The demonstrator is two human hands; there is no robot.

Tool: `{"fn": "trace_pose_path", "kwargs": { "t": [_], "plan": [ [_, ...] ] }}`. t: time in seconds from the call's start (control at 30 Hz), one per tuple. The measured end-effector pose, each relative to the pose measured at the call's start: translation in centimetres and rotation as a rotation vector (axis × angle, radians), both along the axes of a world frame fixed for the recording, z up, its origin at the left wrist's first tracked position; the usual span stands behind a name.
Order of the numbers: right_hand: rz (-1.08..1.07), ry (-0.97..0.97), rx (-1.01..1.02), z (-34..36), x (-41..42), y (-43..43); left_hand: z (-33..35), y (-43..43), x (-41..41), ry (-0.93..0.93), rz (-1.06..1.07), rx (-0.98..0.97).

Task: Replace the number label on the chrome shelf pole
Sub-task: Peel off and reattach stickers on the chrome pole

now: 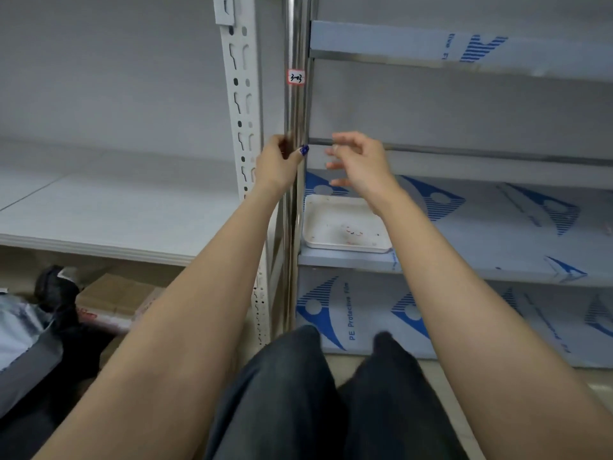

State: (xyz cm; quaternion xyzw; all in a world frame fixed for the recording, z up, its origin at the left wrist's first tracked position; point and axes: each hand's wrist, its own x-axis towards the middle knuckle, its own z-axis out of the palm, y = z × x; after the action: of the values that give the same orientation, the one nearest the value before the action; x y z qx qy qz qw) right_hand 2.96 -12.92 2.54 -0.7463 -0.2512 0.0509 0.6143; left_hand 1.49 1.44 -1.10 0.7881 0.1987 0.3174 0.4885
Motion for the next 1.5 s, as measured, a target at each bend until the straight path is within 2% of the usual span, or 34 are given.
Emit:
{"fn": "trace_pose_path", "kwargs": {
  "t": [0.13,0.23,0.33,0.47,0.67,0.87,1.03,1.13,1.23,1.5],
  "plan": [
    [-0.027,-0.223,-0.009,1.6,0.5,1.6,0.6,0.2,-0.2,0.057,-0.009,0.055],
    [-0.037,-0.308,0.037,3.0,0.4,2.1,1.1,0.2,-0.6,0.083,-0.013,0.072],
    [-0.024,-0.298,0.066,3.3,0.4,2.4,1.6,-0.4,-0.8,0.056,0.011,0.128],
    [-0.009,-0.266,0.062,3.3,1.1,2.4,3.8,-0.8,-0.6,-0.151,0.047,0.159],
    [-0.053,-0.193,0.098,2.7,2.2,3.3,6.2,0.1,0.6,-0.369,0.038,0.078],
    [-0.031,-0.142,0.126,3.1,2.6,4.6,7.1,0.5,1.8,-0.399,0.051,0.073],
    [-0.030,-0.163,0.291,3.5,3.1,5.0,6.6,1.3,1.7,-0.456,0.007,0.103],
    [-0.057,-0.213,0.379,2.7,2.9,5.8,6.3,2.0,1.5,-0.475,-0.134,-0.035],
    [-0.111,-0.263,0.489,1.7,3.0,6.6,6.8,2.5,1.0,-0.401,-0.242,-0.186],
    [-0.155,-0.298,0.606,0.6,2.9,8.3,6.9,3.4,0.9,-0.333,-0.335,-0.074]
  ]
}}
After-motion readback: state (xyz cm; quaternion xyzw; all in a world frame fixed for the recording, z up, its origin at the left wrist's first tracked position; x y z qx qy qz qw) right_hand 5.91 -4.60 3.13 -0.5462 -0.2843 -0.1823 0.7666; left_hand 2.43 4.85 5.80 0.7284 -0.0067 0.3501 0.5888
